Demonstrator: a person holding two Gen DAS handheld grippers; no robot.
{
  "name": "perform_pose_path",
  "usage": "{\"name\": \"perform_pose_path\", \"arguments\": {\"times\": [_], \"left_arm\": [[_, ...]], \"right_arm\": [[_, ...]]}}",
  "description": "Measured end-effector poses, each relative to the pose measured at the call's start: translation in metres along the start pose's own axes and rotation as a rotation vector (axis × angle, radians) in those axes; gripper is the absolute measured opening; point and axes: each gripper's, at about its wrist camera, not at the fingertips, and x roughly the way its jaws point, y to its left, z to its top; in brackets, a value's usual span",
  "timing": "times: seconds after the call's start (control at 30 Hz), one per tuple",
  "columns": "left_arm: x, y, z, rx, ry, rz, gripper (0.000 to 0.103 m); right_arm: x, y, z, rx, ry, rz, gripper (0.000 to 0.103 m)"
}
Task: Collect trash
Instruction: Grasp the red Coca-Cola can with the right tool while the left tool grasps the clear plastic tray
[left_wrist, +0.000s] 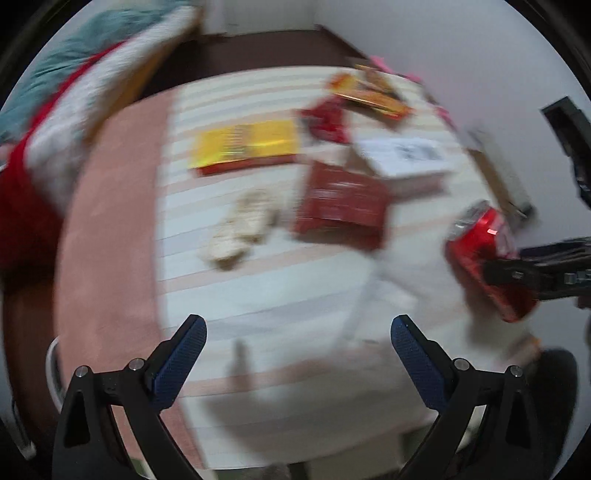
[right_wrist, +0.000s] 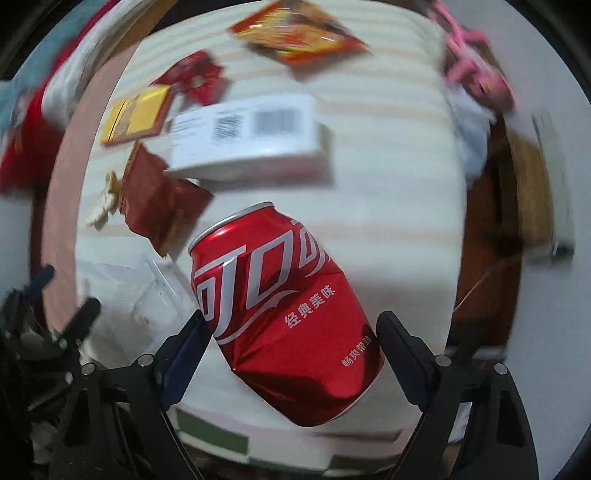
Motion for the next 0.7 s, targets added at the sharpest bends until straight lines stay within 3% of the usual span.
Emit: {"name": "perform_pose_path", "arguments": {"times": [0.1,0.27,0.33,0.4,0.47,0.6,0.7], "left_arm": [[0.015,-0.028,0.005,0.098,0.070,-0.059,0.102],[0.048,-0.048,0.017,0.174,0.154,-0.052,0.100],[0.051,-0.049,0.018,0.165,0.133,-0.015,0.080],[0.045,-0.049,0.018,0.143,0.102,0.019,0.059],[0.039,-0.041,0.014,0.075,0.098,0.013,0.057],[0.030,-0.022,-0.002,-0.048,0.074,0.101,0.057],[0.025,-0.010,-0.012,-0.140,0.064,0.108,0.057]], "right_arm": [[0.000,-0.013,-0.020,0.065,-0.028,-0.023,0.090],[0.008,-0.022,-0.028,0.089,0.018,0.013,0.091],[0.007,-0.025,-0.032,0.084,0.022,0.040,0.092],[0.003,-0.027,-0.034,0.062,0.021,0.036,0.095],[0.000,-0.026,-0.034,0.020,0.009,0.017,0.098],[0.001,-0.012,-0.030,-0.075,0.002,-0.033,0.101],[0.008,-0.002,-0.022,-0.132,-0.002,-0.087,0.101]]}}
